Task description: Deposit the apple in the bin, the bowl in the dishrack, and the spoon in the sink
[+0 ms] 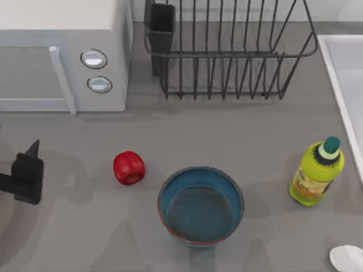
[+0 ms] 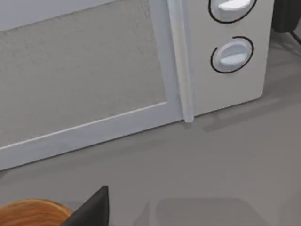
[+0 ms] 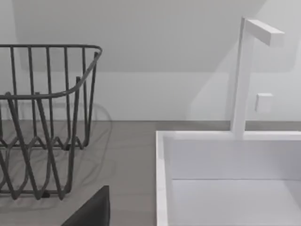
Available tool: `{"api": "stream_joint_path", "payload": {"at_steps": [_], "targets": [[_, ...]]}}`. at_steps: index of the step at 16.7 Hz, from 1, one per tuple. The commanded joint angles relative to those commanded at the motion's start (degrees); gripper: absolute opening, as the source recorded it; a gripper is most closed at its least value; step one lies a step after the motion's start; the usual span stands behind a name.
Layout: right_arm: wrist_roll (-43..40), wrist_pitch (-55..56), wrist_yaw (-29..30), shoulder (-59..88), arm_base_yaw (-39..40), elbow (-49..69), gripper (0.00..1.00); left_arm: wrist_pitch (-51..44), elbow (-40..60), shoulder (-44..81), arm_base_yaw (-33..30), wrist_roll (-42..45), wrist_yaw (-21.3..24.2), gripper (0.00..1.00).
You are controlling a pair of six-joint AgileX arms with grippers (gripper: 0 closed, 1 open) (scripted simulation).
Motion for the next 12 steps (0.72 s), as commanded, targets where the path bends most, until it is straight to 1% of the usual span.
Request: {"api": "stream_joint_path", "payload": {"at_steps": [8,12], "targets": [[0.0,0.0,0.0,0.0,0.0,0.0,1.00,-24.4,33.6,43.4,-11.6,12.5,-1.3,1.00],[0.0,0.0,0.0,0.0,0.0,0.0,1.00,-35.5,49.0,63.5,-16.4,17.8,-2.0,1.00]]}}
